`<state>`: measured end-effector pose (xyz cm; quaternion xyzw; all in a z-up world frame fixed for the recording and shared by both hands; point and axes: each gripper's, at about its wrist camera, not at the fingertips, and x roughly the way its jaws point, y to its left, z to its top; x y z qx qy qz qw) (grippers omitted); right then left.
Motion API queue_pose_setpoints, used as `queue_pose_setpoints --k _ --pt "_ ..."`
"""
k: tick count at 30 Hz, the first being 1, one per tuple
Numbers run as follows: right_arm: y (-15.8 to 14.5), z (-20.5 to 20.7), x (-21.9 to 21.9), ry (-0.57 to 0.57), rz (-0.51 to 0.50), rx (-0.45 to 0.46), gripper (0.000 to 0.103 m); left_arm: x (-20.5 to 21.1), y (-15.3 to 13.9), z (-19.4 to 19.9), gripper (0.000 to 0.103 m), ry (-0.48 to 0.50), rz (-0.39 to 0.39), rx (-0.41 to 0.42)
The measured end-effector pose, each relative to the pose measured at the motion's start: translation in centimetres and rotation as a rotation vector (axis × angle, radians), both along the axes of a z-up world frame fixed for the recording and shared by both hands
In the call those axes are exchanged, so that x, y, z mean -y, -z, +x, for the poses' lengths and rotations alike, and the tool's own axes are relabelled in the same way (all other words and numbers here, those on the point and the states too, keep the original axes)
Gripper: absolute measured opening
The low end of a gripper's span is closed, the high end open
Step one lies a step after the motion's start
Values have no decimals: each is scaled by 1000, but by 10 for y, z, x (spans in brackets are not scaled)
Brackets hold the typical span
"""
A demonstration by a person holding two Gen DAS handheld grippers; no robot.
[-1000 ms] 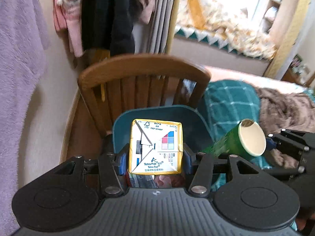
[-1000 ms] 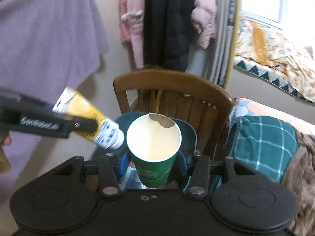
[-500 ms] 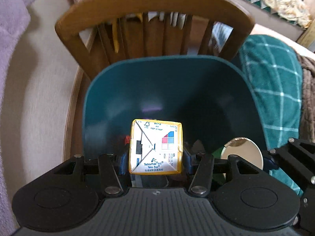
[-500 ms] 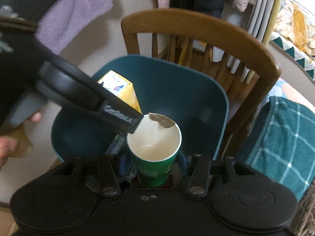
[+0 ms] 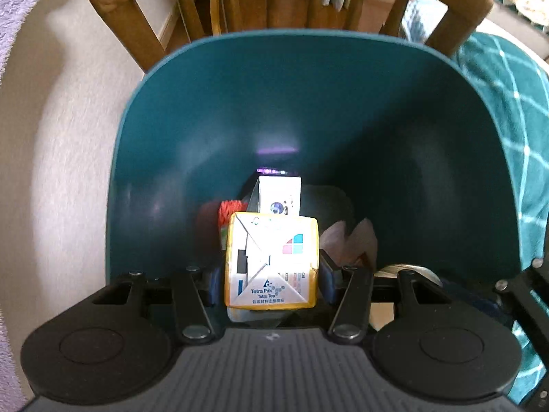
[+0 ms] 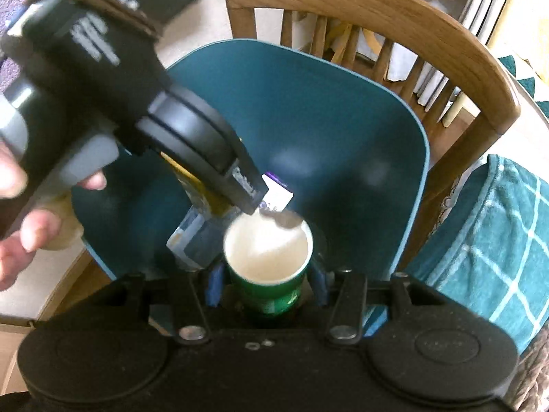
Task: Collect trash
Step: 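Open the left gripper into the wastebasket while right drops the green cup inside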
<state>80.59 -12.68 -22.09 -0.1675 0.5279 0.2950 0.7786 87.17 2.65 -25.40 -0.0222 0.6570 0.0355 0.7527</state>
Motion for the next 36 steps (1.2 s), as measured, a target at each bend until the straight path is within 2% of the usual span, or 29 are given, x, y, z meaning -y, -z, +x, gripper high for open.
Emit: queue_pose_setpoints --k 6,8,9,12,14,18,20,26,36 --pt "0 -8 -3 -26 -26 11 61 2 -1 -6 53 5 -29 2" --pt "-2 -9 0 -15 -20 17 62 2 -6 -9 65 4 -53 23" --pt "-2 -10 1 -11 -16 14 62 1 -8 -10 66 3 -66 33" --pt "-6 -12 3 9 -8 19 66 -2 -18 -16 66 7 -99 65" --pt "-8 -11 3 16 1 27 76 -5 -25 -21 66 11 -115 86" --pt "-16 -14 4 49 26 44 77 -10 -44 -35 66 31 -137 133" --pt "-24 -18 6 72 44 54 82 -13 -58 -46 66 49 -151 167" --pt "-56 -43 14 151 122 97 87 -28 -96 -86 71 112 -165 292" --pt "-110 -123 12 272 231 179 91 -75 -149 -180 76 219 -179 471"
